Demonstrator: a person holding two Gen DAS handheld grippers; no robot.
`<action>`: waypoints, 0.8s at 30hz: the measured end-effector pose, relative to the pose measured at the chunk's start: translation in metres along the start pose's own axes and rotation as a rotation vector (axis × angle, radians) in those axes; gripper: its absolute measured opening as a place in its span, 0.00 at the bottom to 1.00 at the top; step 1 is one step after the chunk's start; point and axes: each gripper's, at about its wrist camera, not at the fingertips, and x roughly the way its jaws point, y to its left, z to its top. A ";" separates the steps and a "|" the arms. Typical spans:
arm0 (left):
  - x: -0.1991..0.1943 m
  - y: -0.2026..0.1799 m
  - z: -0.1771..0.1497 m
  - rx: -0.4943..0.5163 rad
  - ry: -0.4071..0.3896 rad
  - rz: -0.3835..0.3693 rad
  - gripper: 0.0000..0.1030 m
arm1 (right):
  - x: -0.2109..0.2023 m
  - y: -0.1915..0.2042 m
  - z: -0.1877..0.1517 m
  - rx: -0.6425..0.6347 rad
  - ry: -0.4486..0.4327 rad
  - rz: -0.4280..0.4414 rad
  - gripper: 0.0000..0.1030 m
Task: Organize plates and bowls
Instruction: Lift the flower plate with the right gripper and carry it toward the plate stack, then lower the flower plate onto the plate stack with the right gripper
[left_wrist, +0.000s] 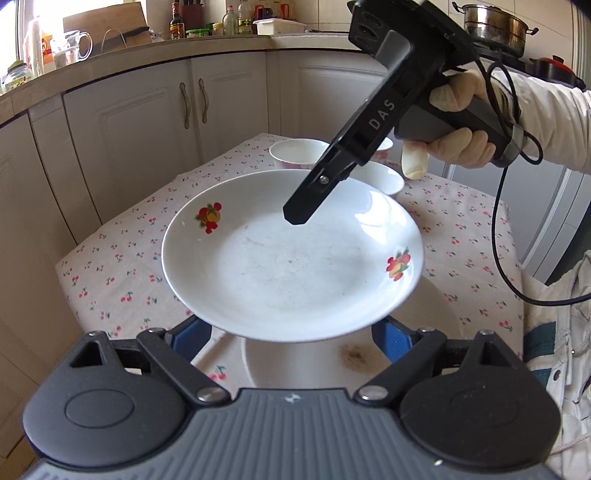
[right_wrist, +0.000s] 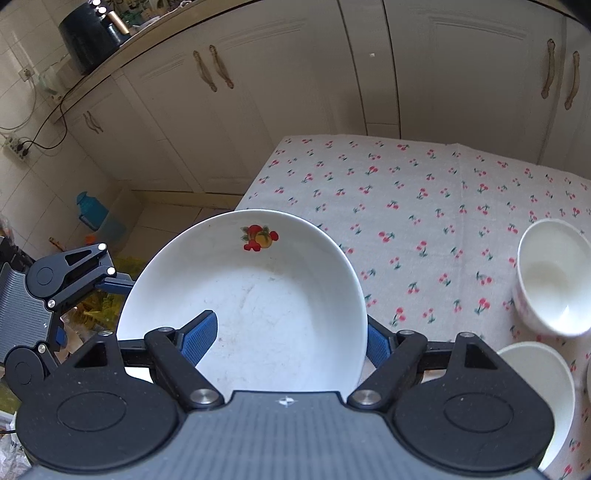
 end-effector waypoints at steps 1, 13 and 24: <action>-0.002 -0.005 -0.002 0.000 0.003 0.003 0.91 | -0.001 0.002 -0.006 0.002 0.001 0.006 0.84; -0.007 -0.046 -0.026 -0.029 0.018 -0.016 0.91 | -0.008 0.010 -0.060 0.021 0.034 0.022 0.84; -0.004 -0.060 -0.034 -0.023 0.042 -0.029 0.90 | -0.011 0.011 -0.078 0.024 0.046 0.020 0.84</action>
